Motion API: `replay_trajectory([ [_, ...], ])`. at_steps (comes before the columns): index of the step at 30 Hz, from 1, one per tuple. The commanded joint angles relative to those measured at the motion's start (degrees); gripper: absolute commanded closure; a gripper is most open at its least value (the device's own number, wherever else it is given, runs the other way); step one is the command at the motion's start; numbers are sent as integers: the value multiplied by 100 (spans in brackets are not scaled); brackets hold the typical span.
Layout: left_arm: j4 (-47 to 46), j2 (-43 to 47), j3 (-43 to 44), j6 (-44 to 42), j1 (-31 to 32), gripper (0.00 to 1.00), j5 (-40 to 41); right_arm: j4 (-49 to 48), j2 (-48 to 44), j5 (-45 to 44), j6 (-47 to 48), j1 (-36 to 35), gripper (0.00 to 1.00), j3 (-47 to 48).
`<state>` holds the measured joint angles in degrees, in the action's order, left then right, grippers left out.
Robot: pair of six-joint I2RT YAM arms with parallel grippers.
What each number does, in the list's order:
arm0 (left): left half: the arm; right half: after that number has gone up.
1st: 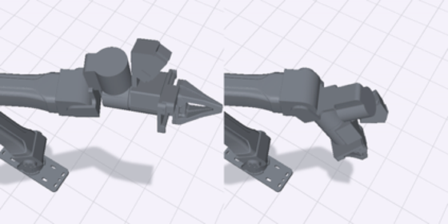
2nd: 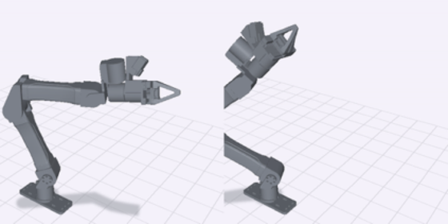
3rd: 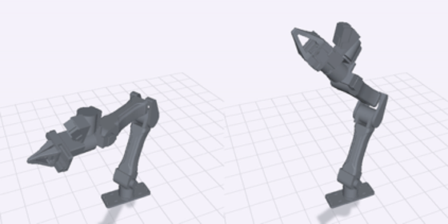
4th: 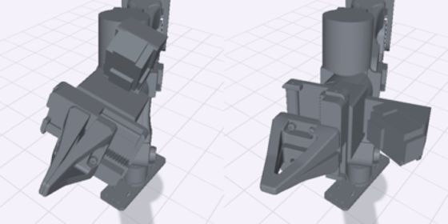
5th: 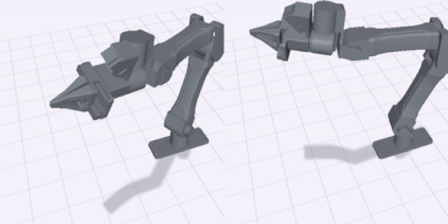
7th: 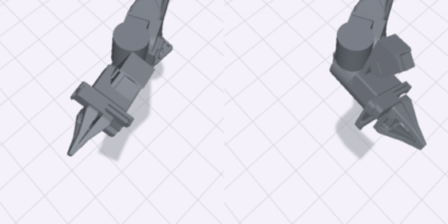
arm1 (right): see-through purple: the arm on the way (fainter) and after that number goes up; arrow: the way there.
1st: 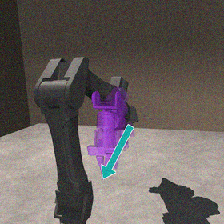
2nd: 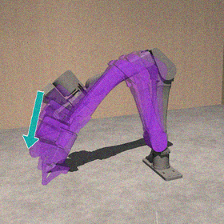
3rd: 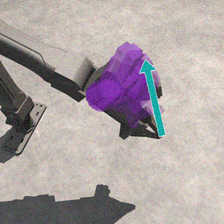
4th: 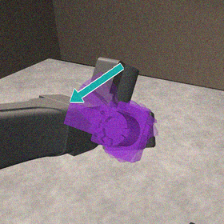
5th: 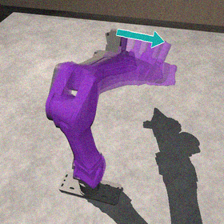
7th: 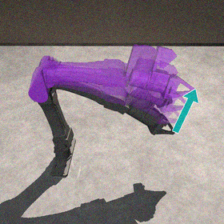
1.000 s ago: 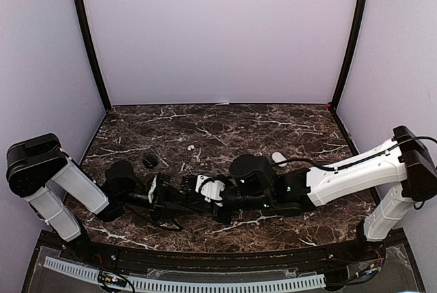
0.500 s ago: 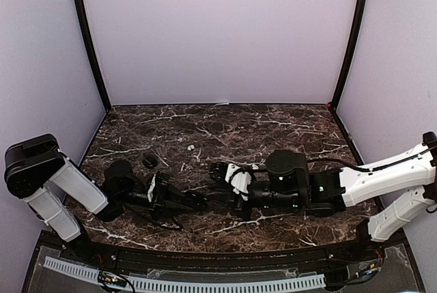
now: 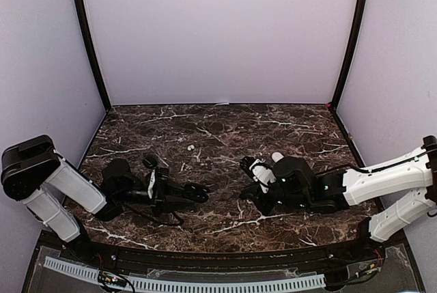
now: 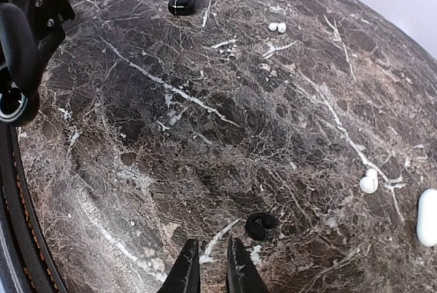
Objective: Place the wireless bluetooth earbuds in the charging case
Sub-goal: Adjust the right earbud at the center of the board.
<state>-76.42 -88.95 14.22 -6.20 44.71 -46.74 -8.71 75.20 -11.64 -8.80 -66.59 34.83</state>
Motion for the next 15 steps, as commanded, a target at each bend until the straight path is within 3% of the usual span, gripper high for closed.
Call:
replay_trajectory([
  [1, 41, 277, -61, 74, 29, 86, 397, 503, 441, -316, -847, 14, 88, 444],
  [5, 153, 435, -112, 64, 29, 86, 749, 839, 821, -505, -1541, 73, 88, 566],
  [11, 355, 557, -90, 63, 21, 86, 1009, 553, 1487, -298, -1935, 76, 88, 538],
  [15, 393, 611, -95, 66, 26, 86, 994, 457, 2020, -392, -2014, 83, 97, 656],
])
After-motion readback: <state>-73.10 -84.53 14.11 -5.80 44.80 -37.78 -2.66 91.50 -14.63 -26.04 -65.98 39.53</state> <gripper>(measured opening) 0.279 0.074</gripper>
